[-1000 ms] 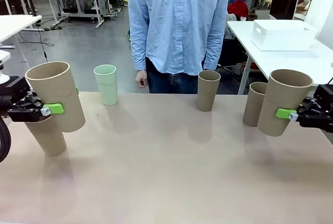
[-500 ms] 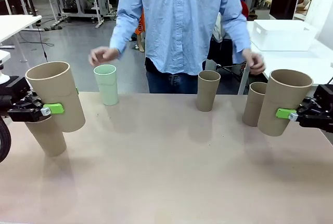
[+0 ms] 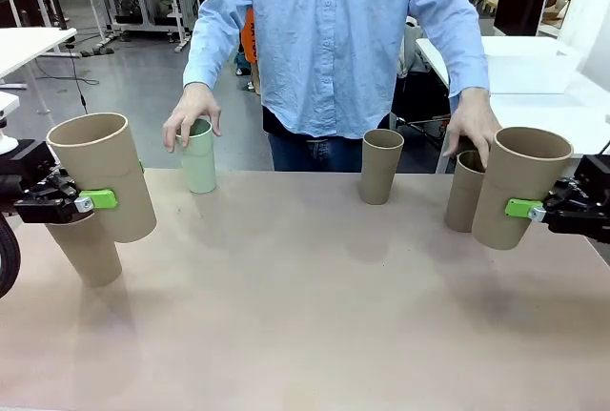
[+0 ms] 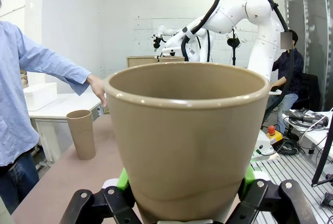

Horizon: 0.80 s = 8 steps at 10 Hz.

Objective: Stack the cups and store them in the basket.
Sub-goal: Place the stack of Reusable plastic cups into the Pantry Basket.

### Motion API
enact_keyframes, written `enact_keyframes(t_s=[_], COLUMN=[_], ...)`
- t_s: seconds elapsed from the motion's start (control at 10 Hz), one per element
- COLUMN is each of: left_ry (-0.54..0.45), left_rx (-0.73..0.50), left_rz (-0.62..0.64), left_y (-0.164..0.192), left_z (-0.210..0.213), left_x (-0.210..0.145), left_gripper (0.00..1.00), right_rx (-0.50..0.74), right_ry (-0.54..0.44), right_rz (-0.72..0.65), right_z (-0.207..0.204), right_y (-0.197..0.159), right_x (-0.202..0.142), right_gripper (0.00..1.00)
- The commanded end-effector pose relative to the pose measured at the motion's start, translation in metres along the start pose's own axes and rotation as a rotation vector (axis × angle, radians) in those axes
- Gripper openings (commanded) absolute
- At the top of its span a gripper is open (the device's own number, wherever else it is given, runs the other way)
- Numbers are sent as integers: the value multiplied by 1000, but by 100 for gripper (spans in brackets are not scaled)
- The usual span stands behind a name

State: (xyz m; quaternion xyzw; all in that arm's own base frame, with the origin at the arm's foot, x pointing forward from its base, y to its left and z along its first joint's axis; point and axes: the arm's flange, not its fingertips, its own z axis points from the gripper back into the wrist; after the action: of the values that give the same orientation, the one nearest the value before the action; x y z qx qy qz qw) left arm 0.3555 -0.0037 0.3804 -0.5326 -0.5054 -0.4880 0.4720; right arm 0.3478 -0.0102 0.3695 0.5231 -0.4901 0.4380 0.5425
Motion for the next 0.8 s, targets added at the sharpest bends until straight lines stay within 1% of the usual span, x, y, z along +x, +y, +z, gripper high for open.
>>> enact_keyframes(t_s=[0.0, 0.7], left_ry=[1, 1], left_rx=[1, 1], left_rz=[-6, -6], left_y=[0, 0], left_z=[0, 0], left_x=[2, 2], left_gripper=[87, 87], right_rx=[-4, -4], right_ry=[1, 1], right_rz=[2, 2], right_z=[1, 1], right_y=[1, 1], right_x=[5, 5], right_gripper=[87, 87])
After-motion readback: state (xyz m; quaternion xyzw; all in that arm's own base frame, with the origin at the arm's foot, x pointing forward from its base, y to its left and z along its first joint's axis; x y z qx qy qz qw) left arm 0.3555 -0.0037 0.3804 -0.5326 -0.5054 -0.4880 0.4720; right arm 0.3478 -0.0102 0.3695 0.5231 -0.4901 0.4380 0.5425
